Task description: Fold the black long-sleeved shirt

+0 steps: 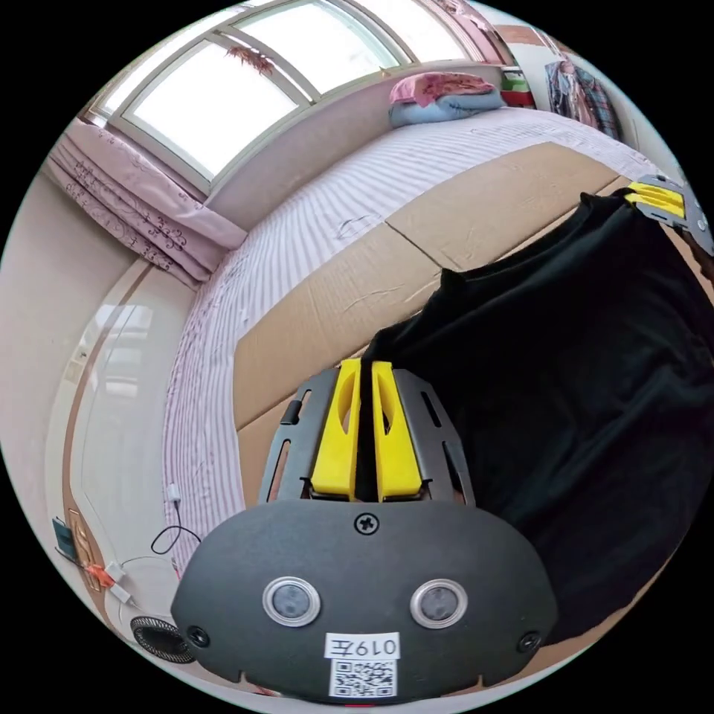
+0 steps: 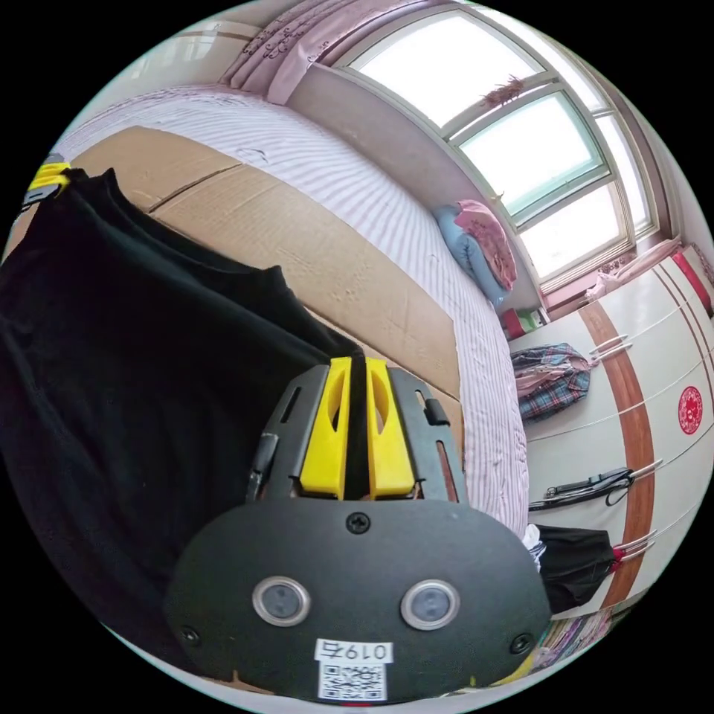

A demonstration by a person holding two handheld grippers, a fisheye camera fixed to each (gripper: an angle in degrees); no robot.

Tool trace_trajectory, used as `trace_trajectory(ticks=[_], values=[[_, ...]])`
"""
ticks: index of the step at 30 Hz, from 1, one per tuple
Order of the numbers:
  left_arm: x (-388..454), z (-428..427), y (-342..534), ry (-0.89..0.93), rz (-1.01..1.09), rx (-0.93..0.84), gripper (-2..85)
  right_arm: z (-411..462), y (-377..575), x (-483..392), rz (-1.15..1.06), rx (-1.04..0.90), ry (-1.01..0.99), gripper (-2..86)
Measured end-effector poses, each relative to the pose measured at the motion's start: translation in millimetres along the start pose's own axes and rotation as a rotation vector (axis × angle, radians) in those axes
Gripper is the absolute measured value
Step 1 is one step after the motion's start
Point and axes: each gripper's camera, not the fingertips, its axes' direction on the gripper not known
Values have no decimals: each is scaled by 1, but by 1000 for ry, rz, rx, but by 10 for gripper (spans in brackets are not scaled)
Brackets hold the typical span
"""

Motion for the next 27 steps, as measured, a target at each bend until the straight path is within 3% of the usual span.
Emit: trace_trajectory(ticks=[2,5,7,10,14,17,19,22,27], values=[[-21,28,-11,97,-127,-76,93,12,-3,18,41,-22,-33,115],[-61,30,-4,240,-307,-9,118,14,5,61,108,-21,-140,136],[-71,16,7,263,-316,58,124,-8,30,87,92,46,-248,137],[-65,-7,29,154,-232,91,128,-37,79,101,42,109,-268,135],[-64,-22,73,180,-205,124,122,-54,135,128,92,143,-242,126],[-30,-55,113,416,-5,256,114,-65,174,158,119,164,-300,117],[-4,-75,144,539,133,320,116,-91,218,162,-15,286,-568,102],[40,-101,200,550,300,385,118,-127,285,132,-269,374,-645,92],[91,-101,246,453,398,335,123,-151,357,105,-441,352,-740,115]])
